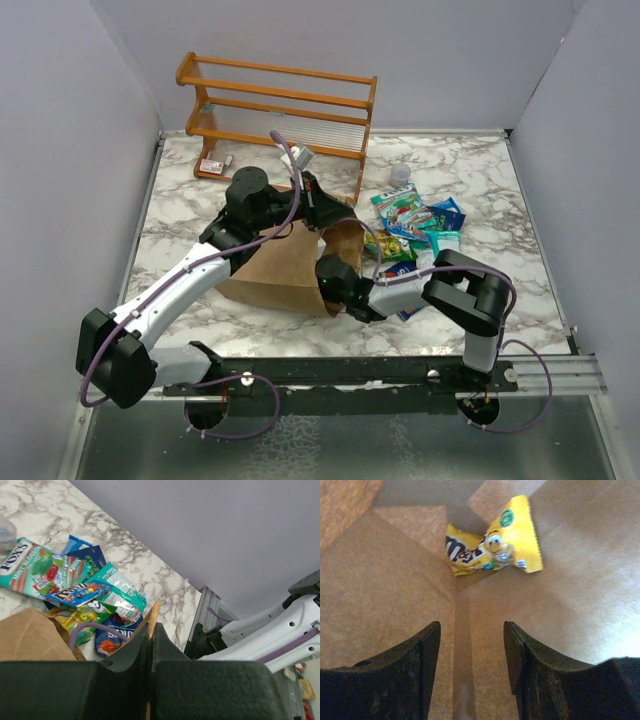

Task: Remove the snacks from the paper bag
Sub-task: Take out the snack from the paper bag.

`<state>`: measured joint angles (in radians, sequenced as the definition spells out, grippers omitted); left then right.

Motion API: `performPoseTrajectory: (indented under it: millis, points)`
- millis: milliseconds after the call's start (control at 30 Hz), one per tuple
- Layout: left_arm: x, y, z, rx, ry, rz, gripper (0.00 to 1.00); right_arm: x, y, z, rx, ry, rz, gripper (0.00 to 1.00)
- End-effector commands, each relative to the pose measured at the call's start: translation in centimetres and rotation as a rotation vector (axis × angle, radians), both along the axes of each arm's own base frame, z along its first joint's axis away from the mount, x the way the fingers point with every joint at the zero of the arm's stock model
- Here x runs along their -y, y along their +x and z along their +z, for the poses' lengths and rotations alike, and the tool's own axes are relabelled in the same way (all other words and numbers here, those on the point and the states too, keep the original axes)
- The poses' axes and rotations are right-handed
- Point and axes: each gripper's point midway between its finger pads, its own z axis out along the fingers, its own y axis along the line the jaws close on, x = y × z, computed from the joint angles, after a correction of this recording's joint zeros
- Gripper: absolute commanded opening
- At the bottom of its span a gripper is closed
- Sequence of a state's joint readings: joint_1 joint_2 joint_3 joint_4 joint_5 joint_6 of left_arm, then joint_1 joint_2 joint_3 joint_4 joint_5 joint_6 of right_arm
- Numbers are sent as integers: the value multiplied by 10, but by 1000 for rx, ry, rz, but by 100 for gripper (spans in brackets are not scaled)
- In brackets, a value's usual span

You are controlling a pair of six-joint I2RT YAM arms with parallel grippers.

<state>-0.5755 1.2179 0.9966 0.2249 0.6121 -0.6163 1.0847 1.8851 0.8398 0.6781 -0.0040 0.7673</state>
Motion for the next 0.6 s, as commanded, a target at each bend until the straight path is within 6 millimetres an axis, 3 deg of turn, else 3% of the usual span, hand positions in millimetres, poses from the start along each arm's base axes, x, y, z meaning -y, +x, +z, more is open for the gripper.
performPoseTrajectory:
  millis: [0, 133, 300, 433, 567]
  points:
    - [20, -9, 16, 81, 10, -89, 0, -7, -23, 28, 17, 98, 7, 53]
    - [18, -27, 5, 137, 101, -148, 0, -11, -34, 24, 20, 82, 30, 54]
    - [-26, -66, -24, 180, 224, -123, 0, -6, -31, 7, 35, 4, 15, 57]
    - [-54, -98, -36, 174, 243, -105, 0, -20, -40, 2, 20, 6, 73, 58]
    - [-69, -104, -50, 135, 223, -28, 0, -32, -43, 1, 3, 6, 103, 60]
